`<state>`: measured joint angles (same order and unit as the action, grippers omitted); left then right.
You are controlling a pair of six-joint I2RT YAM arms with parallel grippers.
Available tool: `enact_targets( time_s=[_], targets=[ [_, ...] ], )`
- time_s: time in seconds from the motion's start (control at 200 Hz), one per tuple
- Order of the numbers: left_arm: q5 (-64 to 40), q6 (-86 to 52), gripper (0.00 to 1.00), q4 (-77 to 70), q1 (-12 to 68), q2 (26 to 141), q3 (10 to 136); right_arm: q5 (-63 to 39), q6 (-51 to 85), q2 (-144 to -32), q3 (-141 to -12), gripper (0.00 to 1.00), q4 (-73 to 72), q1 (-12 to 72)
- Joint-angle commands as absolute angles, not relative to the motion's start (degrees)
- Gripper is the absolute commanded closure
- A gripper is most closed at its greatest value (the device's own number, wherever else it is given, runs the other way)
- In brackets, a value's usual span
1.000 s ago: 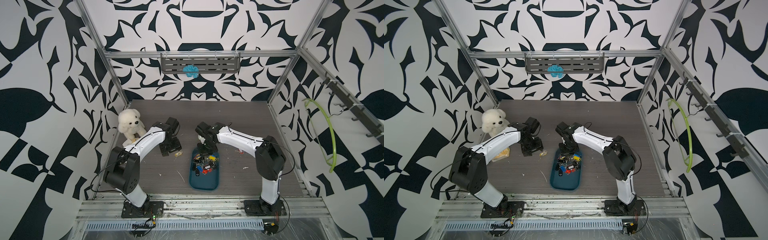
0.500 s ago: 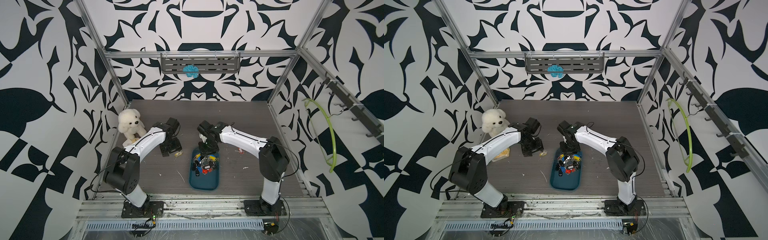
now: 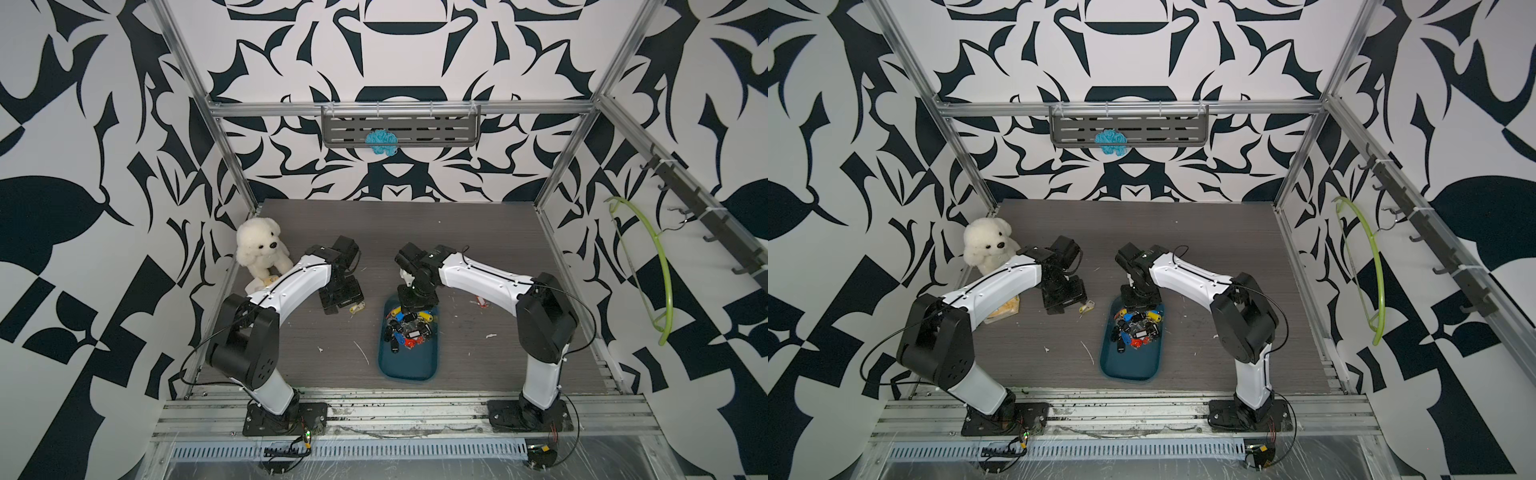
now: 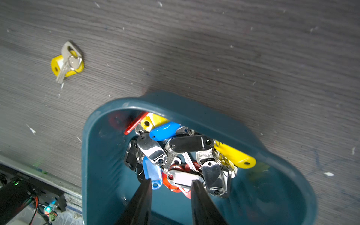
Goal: Take the keys out of the storage box
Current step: Pick up the key from the storage box.
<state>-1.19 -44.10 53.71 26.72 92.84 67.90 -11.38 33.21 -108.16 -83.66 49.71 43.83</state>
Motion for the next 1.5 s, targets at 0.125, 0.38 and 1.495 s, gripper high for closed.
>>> enact_targets(
  time_s=[0.125, 0.38, 1.495],
  targets=[
    [-1.6, -44.4, 0.32, 54.2, 27.2, 92.1, 67.3, -12.3, 34.7, -110.9, -81.9, 0.66, 46.8, 43.3],
    [-1.6, -44.3, 0.32, 54.4, 27.2, 92.1, 67.3, -10.9, 34.0, -112.2, -82.3, 0.69, 46.8, 42.5],
    [-1.4, -44.1, 0.32, 54.6, 27.9, 92.7, 67.6, -6.4, 34.9, -108.9, -77.1, 0.75, 34.9, 42.2]
  ],
)
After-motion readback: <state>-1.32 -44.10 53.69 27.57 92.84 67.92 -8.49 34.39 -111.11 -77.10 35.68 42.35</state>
